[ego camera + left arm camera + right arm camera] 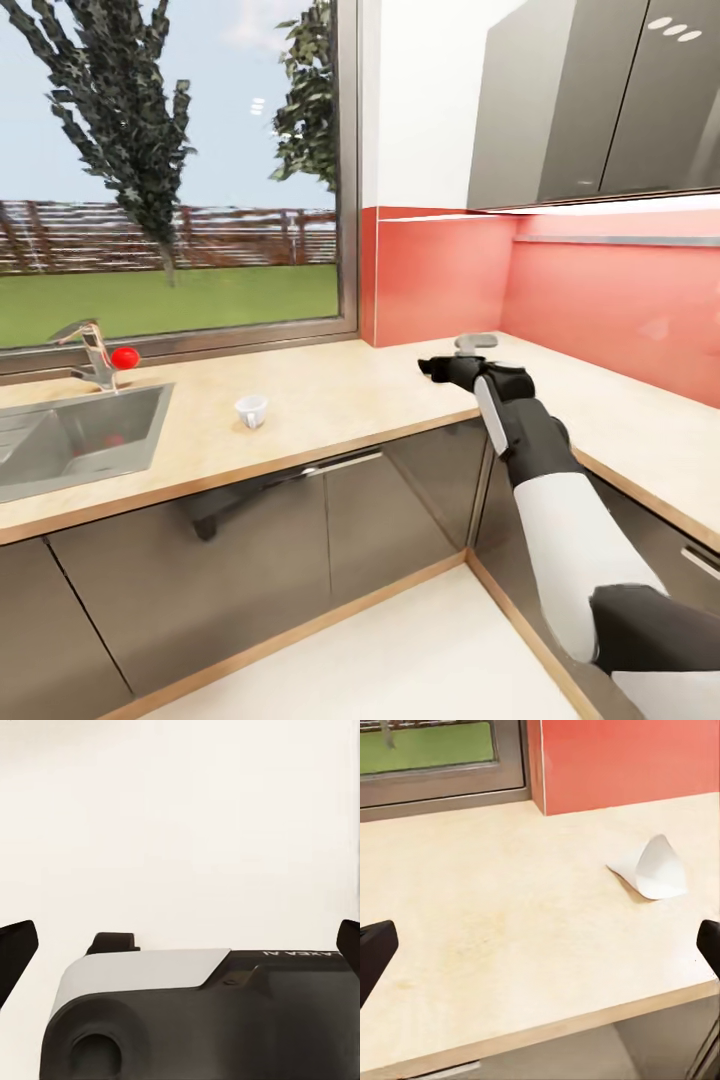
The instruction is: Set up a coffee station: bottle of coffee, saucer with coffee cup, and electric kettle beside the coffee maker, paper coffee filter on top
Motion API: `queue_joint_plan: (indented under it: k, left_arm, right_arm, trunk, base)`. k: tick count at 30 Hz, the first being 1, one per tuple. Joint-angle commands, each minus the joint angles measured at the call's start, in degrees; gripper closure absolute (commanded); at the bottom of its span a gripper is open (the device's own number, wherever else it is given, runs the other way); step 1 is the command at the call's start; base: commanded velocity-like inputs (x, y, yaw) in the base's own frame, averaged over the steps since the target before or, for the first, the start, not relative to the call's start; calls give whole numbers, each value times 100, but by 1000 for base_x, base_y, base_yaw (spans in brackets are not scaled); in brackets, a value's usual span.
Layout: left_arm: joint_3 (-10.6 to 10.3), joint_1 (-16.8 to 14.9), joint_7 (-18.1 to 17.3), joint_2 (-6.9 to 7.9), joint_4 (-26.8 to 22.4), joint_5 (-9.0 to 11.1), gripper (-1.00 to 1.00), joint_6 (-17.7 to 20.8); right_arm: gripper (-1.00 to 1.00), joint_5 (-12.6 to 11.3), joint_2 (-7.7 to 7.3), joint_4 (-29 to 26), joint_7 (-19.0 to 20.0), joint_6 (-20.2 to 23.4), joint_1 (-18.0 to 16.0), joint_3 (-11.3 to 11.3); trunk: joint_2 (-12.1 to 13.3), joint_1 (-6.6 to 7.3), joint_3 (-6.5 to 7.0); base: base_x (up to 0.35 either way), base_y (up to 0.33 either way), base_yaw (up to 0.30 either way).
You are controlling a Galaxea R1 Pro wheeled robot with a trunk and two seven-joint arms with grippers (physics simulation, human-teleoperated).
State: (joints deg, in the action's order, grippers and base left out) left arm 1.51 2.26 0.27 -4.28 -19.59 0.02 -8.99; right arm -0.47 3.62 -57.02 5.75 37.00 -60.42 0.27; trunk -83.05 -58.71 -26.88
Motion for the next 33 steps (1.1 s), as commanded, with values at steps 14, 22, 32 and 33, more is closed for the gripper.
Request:
queue_joint_plan:
  k: [14,22,32,33]
  left_arm:
    - [23,3,8,15,-10,7,-100,-6]
    - [25,3,8,15,-10,7,-100,-6]
    - [25,3,8,15,-10,7,-100,-6]
    - [25,3,8,15,-10,7,-100,-6]
  right_arm:
    - [-100,-26,-1,1424,28,-805,-242,3]
    - [-100,-32,-1,1491,57,-826,-241,-18]
    - [-100,-32,-9,1487,58,-826,-242,-19]
    - [-100,-32,-9,1486,58,-826,-242,-19]
  trunk:
    - [-3,-2,-5]
    - [-3,-2,-5]
    - [-3,-2,-5]
    - [-3,-2,-5]
  base:
    - [62,-53,0]
    - [60,-50,19]
    - [98,-82,209]
    - [26,-22,258]
